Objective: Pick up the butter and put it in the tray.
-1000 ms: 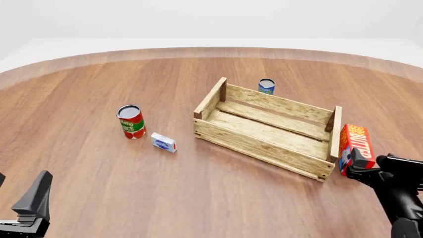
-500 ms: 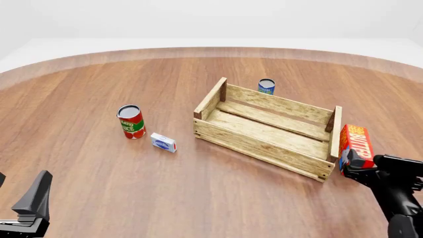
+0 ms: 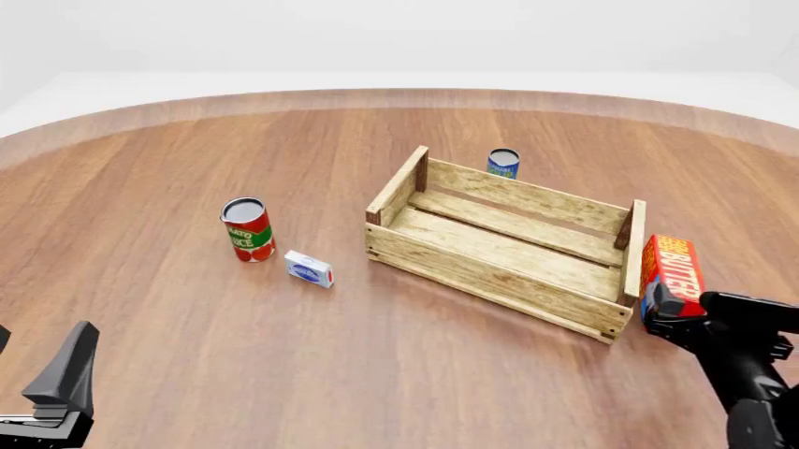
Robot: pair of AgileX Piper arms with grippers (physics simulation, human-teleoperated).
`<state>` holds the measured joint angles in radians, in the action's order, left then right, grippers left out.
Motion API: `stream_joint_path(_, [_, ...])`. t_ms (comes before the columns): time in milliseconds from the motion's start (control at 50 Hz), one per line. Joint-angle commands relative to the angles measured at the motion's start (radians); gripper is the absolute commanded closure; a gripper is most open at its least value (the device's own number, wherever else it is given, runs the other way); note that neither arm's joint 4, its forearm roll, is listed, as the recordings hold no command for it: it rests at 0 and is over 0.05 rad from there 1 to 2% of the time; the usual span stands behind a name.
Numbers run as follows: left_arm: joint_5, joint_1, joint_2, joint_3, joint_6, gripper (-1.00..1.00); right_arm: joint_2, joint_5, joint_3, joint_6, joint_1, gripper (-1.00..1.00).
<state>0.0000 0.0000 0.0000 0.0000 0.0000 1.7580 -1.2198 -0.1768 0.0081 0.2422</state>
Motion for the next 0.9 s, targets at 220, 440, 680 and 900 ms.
stream_joint_path(220, [0.000,0.000,0.000,0.000,0.000,-1.00,0.052,0.000,-0.024,0.008,0.000,-1.00])
stream_joint_path(440, [0.000,0.000,0.000,0.000,0.000,-1.00,0.075,0.000,-0.034,0.008,0.006,-1.00])
stream_joint_path(680, [0.000,0.000,0.000,0.000,0.000,-1.00,0.096,0.000,-0.044,0.010,0.006,-1.00])
stream_joint_path(900, [0.000,0.000,0.000,0.000,0.000,-1.00,0.115,0.000,-0.055,0.013,0.004,-1.00])
